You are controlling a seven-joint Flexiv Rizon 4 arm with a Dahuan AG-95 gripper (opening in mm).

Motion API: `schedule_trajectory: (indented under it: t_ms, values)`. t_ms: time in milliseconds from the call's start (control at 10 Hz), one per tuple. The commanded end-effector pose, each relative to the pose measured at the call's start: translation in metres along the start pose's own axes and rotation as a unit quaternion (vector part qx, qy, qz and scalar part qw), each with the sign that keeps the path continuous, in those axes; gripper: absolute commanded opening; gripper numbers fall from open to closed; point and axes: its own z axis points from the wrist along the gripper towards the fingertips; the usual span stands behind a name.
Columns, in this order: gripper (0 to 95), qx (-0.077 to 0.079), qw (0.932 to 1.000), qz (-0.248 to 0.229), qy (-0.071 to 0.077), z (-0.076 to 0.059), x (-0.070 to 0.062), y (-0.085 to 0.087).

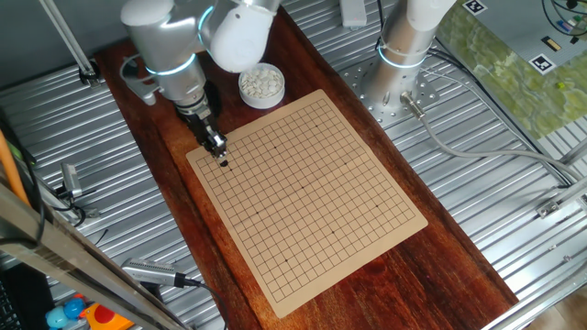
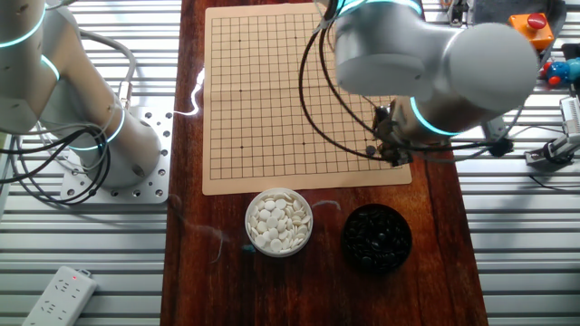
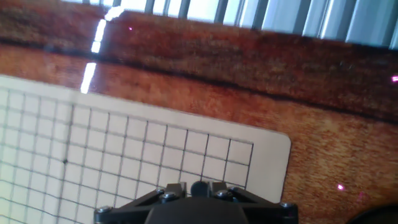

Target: Play the first move as black on the 3-4 point in the upper right corner of the Go board

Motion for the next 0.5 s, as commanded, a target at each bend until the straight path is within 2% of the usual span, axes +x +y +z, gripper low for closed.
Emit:
schedule_trajectory:
  t_ms: [100, 300, 500]
  values:
    - [0.0, 0.060, 0.9978, -0.021, 0.018, -0.0111, -0.0097, 0.0041]
    - [0.0, 0.060, 0.9976, -0.030, 0.020, -0.0194, -0.0131, 0.0061]
    - [0.0, 0.060, 0.9976, -0.030, 0.020, -0.0194, -0.0131, 0.0061]
